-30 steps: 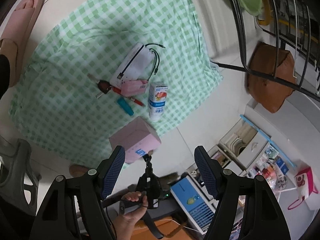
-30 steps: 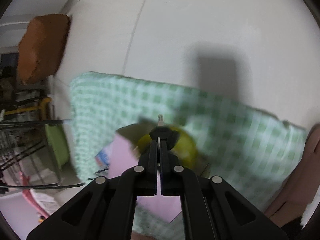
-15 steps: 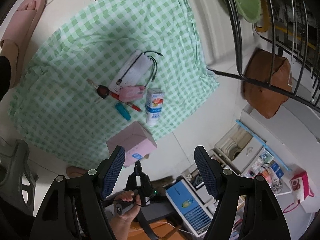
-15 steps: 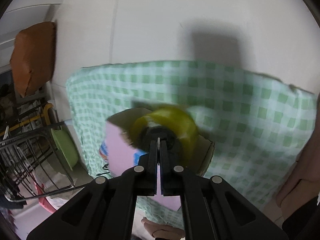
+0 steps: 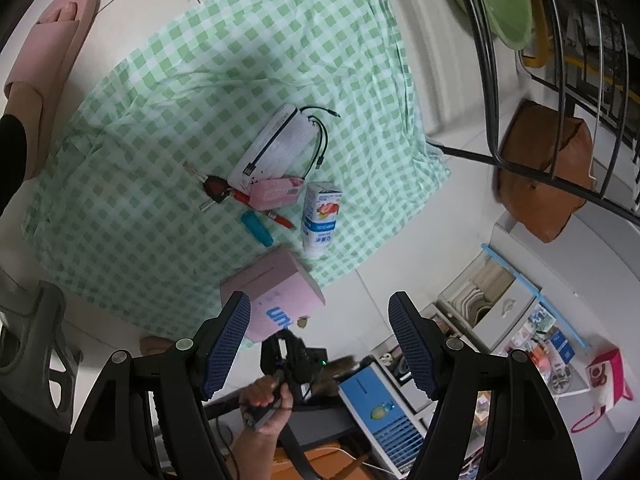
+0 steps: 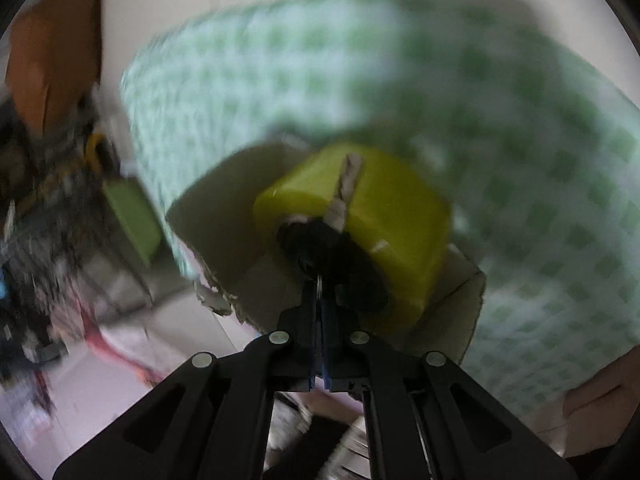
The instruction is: Organize rigid objects
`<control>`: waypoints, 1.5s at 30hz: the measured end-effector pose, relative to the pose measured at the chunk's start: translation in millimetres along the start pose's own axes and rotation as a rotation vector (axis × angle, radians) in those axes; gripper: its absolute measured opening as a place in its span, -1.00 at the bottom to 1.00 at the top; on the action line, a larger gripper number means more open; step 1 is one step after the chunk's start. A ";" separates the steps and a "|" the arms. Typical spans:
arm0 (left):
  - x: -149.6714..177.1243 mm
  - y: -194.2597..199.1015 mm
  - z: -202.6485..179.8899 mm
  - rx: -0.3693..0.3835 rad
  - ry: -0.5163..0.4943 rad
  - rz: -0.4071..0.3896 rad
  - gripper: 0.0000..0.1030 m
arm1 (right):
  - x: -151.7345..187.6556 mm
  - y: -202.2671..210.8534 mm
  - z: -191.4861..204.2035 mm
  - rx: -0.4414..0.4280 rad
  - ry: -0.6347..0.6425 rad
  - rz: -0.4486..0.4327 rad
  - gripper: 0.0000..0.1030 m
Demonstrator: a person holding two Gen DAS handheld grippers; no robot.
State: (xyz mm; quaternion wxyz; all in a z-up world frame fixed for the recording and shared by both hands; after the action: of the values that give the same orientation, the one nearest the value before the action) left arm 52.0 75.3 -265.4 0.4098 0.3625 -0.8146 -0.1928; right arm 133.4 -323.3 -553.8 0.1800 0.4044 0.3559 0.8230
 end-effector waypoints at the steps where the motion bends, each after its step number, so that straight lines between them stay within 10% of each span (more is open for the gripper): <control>1: -0.4 0.8 0.2 0.000 0.001 -0.002 0.37 | 6.3 -0.3 7.2 0.008 0.050 0.008 -0.90; 9: 5.0 7.2 -2.9 0.031 -0.002 0.018 0.37 | 80.1 -36.0 80.9 0.236 0.418 -0.006 -0.88; 15: -1.5 18.0 -0.8 0.042 0.009 -0.004 0.37 | 118.2 -89.6 71.3 0.490 0.489 -0.080 0.18; 29: -10.3 45.6 1.9 0.095 0.025 -0.021 0.37 | 125.7 -73.2 55.0 0.522 0.463 -0.135 0.15; 35: -8.9 51.6 0.7 0.102 0.023 -0.021 0.37 | 134.1 -110.3 55.6 0.832 0.748 -0.169 0.13; 38: -9.3 55.2 1.1 0.107 0.028 -0.016 0.37 | 138.7 -131.7 51.8 1.045 0.953 -0.188 -0.43; 45: -12.9 61.7 -3.4 0.123 0.025 -0.012 0.37 | 158.1 -139.4 64.1 1.203 1.046 -0.259 -0.56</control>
State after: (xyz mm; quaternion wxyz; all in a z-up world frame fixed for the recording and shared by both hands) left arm 33.2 125.8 -232.5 0.3958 0.3942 -0.8175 -0.1401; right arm 89.3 -107.7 -543.9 -0.1646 -0.0501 0.8201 0.5458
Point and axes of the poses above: each gripper's, at about its wrist camera, not at the fingertips, and y roughly against the way its jaws point, z to its left, x to its underside, the point moved 8 cm from there along -y, roughly the way its jaws point, and after that the axes turned 12 degrees about x, right-handed, at the moved point
